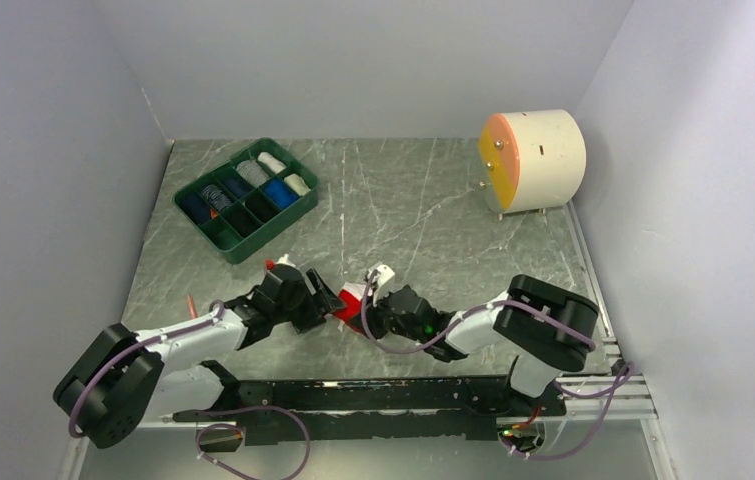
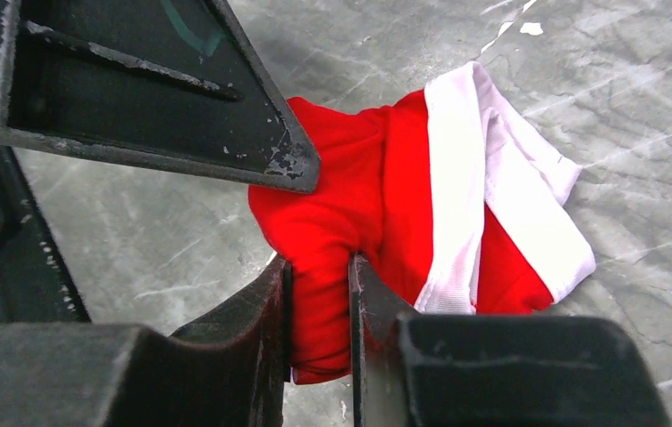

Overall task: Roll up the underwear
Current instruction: Roll the underwear to the center of the board.

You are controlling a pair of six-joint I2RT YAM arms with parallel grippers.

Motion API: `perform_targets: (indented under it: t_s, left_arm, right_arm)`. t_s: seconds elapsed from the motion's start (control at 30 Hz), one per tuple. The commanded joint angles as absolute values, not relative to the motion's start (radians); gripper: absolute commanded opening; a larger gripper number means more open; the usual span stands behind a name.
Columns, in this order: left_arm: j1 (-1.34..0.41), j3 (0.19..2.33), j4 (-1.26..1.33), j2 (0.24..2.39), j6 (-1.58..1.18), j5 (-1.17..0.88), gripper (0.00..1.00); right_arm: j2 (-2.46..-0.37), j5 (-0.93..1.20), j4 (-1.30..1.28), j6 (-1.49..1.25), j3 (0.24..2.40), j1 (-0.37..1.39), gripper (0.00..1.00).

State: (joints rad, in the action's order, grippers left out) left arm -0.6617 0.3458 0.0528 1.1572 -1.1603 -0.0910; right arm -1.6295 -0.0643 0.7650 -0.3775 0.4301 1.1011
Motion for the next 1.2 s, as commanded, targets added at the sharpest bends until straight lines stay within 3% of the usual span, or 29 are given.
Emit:
perform_targets:
  t_s: [0.0, 0.17, 0.3, 0.37, 0.53, 0.77, 0.93, 1.17]
  left_arm:
    - [-0.658, 0.320, -0.046, 1.222, -1.127, -0.079, 0.73]
    - [-0.657, 0.335, -0.015, 1.284, -1.113, -0.076, 0.58]
    - [-0.657, 0.346, -0.018, 1.302, -1.105, -0.070, 0.39]
    - [-0.657, 0.346, -0.022, 1.294, -1.103, -0.066, 0.29]
    - [-0.657, 0.343, -0.063, 1.263, -1.100, -0.060, 0.11]
    - [-0.658, 0.330, -0.041, 1.277, -1.122, -0.099, 0.05]
    - [-0.657, 0.357, -0.057, 1.300, -1.112, -0.102, 0.05]
    - [-0.658, 0.353, -0.054, 1.307, -1.111, -0.107, 0.05]
  right_arm:
    - [-1.705, 0.184, 0.767, -0.498, 0.364, 1.078, 0.12]
    - [-1.749, 0.255, 0.863, -0.492, 0.339, 1.069, 0.12]
    - [-1.781, 0.292, 0.897, -0.466, 0.332, 1.065, 0.14]
    - [-1.781, 0.293, 0.873, -0.442, 0.345, 1.065, 0.19]
    - [-1.694, 0.241, 0.656, -0.340, 0.419, 1.065, 0.45]
    - [-1.548, 0.011, 0.384, -0.160, 0.536, 1.125, 0.58]
    - [-1.508, -0.249, 0.417, -0.013, 0.541, 1.274, 0.60]
    - [-1.549, -0.381, 0.484, 0.069, 0.580, 1.336, 0.63]
